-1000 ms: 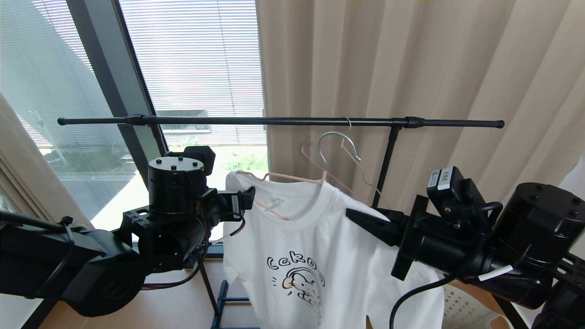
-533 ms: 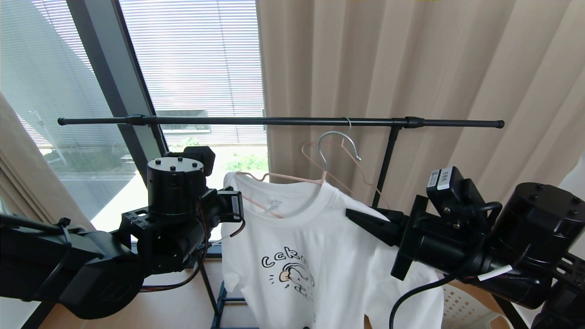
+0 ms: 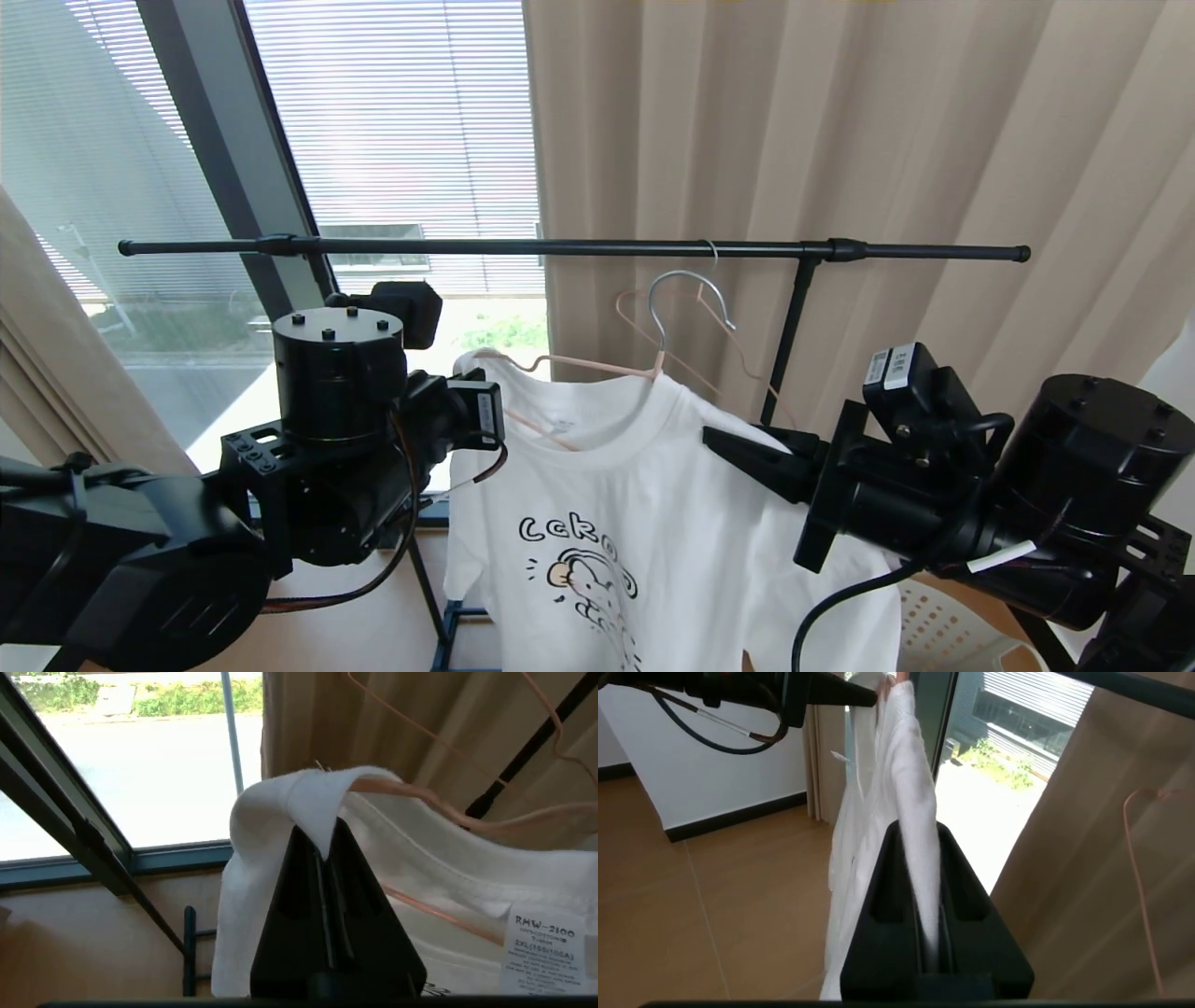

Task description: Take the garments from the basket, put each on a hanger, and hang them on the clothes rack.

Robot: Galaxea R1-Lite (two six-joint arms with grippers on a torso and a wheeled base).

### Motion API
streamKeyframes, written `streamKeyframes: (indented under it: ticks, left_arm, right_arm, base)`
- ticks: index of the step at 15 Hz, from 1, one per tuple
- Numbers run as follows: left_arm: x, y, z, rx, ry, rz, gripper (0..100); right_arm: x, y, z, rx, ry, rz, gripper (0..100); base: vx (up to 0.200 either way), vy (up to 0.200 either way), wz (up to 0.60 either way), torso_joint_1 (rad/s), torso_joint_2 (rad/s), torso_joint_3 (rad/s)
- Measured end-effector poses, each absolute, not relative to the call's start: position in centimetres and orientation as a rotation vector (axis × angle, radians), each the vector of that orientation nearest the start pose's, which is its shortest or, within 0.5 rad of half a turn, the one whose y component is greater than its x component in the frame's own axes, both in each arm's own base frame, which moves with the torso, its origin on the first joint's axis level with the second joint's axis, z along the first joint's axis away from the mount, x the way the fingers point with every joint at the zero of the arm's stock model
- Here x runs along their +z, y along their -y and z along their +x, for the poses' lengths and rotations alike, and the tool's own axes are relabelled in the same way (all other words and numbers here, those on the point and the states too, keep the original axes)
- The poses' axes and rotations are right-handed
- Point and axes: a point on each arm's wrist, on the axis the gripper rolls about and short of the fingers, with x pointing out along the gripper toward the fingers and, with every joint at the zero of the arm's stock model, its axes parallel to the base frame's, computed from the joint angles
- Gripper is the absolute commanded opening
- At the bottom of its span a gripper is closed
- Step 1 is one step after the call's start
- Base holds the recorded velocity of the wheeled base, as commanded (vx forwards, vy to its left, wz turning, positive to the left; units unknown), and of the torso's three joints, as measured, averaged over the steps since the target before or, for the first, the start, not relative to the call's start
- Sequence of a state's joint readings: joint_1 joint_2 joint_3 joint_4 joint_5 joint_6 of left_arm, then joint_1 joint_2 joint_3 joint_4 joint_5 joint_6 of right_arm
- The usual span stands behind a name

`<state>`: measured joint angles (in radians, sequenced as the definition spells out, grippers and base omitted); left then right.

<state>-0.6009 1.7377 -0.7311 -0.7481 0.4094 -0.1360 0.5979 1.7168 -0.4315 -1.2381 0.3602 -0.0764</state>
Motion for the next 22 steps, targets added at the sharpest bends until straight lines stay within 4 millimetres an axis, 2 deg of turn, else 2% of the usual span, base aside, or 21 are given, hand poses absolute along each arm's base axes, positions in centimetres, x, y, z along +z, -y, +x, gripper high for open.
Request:
streamKeyframes:
  ticks: [11, 17, 22]
  left_arm:
    - [17.9, 18.8, 22.8, -0.305, -0.183, 0.044, 0]
    - [19.1, 20.3, 20.3, -0.405, -0.143, 0.054, 0]
    - [20.6, 20.3, 19.0, -0.45, -0.093, 0.049, 0]
  right_arm:
    - [14.1, -15.9, 21.5, 0.973, -0.037, -0.073, 0]
    - [13.7, -16.4, 21.5, 0.989, -0.059, -0.052, 0]
    - [14.7, -16.7, 21.9, 0.988, 0.089, 0.015, 0]
  base:
    - [0.0, 0.0, 0.0, 0.0, 0.0, 0.0]
    - [0.0, 0.0, 0.0, 0.0, 0.0, 0.0]
    - [0.0, 0.0, 0.0, 0.0, 0.0, 0.0]
